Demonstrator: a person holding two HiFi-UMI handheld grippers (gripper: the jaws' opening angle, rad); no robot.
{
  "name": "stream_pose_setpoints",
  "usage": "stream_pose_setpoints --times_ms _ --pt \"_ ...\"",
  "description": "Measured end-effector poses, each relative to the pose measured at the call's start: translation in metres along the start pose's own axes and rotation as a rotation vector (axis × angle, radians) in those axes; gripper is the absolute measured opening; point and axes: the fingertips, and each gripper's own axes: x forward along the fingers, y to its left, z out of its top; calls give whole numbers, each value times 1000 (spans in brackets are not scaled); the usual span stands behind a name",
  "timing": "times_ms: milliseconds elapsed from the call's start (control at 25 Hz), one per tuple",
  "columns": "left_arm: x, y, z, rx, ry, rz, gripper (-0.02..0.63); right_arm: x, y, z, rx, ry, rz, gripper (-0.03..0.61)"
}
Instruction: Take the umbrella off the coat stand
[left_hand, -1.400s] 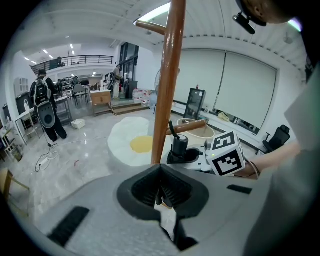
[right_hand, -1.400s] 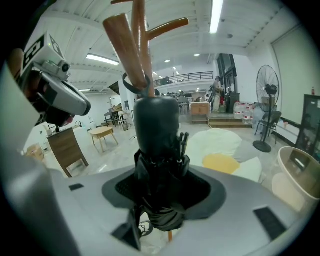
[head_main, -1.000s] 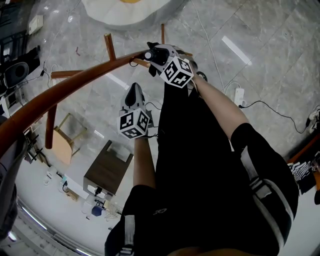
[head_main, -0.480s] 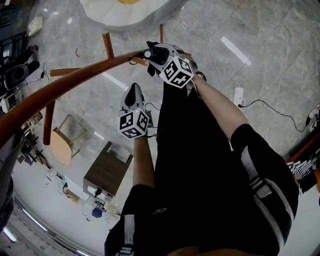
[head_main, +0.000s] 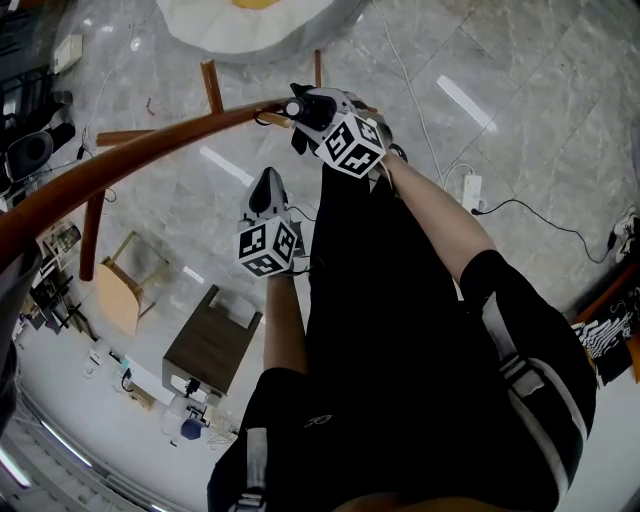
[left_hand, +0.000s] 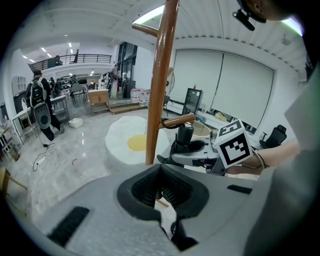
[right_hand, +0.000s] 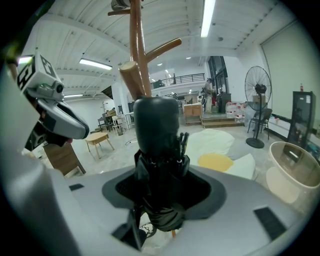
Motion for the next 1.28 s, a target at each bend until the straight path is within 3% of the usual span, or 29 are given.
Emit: stream_pose_setpoints --times_ms 1280 --pt "-5 -15 -6 10 -15 -22 -1 -32 1 1 33 -20 -27 227"
